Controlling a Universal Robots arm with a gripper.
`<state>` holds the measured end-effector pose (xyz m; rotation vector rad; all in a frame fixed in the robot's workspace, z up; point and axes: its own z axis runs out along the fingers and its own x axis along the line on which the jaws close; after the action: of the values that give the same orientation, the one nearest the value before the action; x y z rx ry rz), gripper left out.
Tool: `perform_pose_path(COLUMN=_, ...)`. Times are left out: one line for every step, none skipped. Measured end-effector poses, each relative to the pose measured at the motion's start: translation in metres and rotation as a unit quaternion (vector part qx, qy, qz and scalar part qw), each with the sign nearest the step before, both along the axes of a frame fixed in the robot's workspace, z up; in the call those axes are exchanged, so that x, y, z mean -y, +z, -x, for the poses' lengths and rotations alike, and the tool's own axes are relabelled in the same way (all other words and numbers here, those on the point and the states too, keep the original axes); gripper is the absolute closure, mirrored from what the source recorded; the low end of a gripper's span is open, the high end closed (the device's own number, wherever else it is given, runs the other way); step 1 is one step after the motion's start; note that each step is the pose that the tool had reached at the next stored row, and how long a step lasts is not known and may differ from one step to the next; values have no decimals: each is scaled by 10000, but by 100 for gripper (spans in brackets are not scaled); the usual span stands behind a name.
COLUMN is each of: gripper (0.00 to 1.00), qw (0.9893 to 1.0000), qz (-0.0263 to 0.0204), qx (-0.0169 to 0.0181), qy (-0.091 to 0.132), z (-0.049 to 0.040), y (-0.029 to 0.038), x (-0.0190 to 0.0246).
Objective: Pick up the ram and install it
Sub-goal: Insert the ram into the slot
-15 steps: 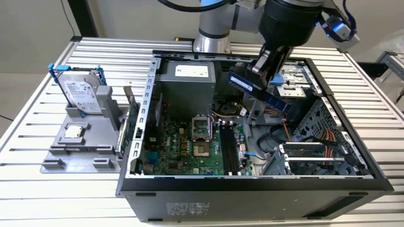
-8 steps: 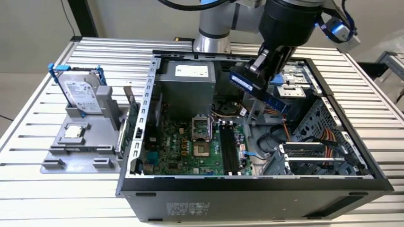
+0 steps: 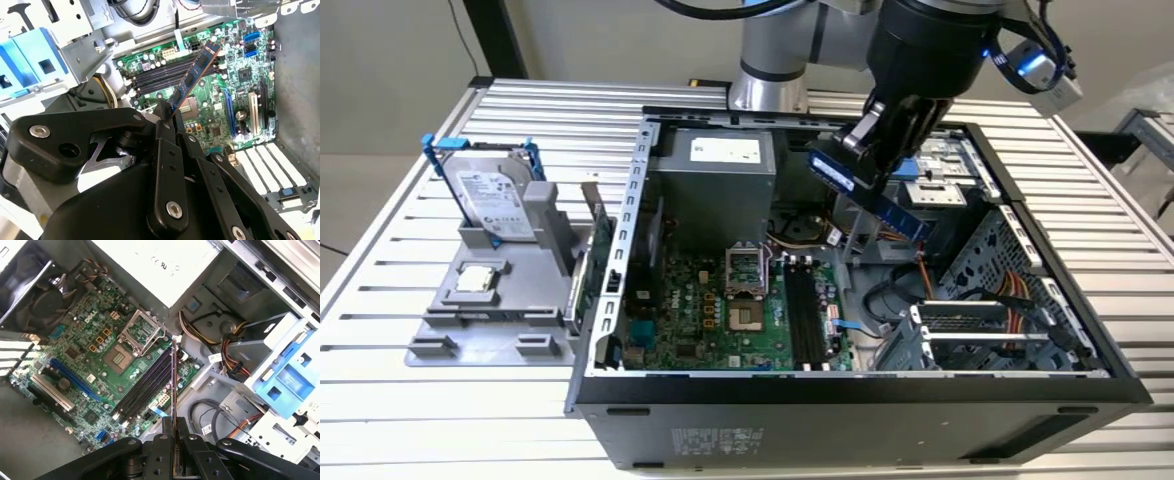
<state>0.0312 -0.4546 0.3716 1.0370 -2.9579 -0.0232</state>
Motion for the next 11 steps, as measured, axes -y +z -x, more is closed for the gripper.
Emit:
perform_pose_path(gripper=100, qw=10000, qz=0, qx=0, qy=-46, z=0, y=0, x=0)
perform_pose_path(gripper=100, qw=10000, qz=0, qx=0, qy=-92, z=0, y=0, x=0)
perform_pose_path(gripper=100, qw=9999, qz=0, qx=0, qy=-136, z=0, y=0, x=0)
perform_pose_path(gripper=100, qw=9998, qz=0, qx=0, qy=-183, z=0, y=0, x=0)
perform_pose_path(gripper=100, qw=9997, qz=0, qx=0, qy=-228, z=0, y=0, x=0)
perform_pose_path(gripper=100, qw=9996, qz=0, qx=0, qy=-274, z=0, y=0, x=0)
perform_pose_path(gripper=100, qw=9995, qz=0, qx=0, qy=-322, z=0, y=0, x=0)
perform_pose_path(gripper=100, qw=9993, qz=0, qx=0, qy=-367, z=0, y=0, x=0)
perform_pose_path(gripper=100, qw=9992, qz=0, qx=0, qy=-412, z=0, y=0, x=0)
perform_pose_path(gripper=100, qw=9989, qz=0, qx=0, qy=-458, z=0, y=0, x=0)
perform_pose_path(gripper=100, qw=9987, qz=0, qx=0, qy=-508, z=0, y=0, x=0)
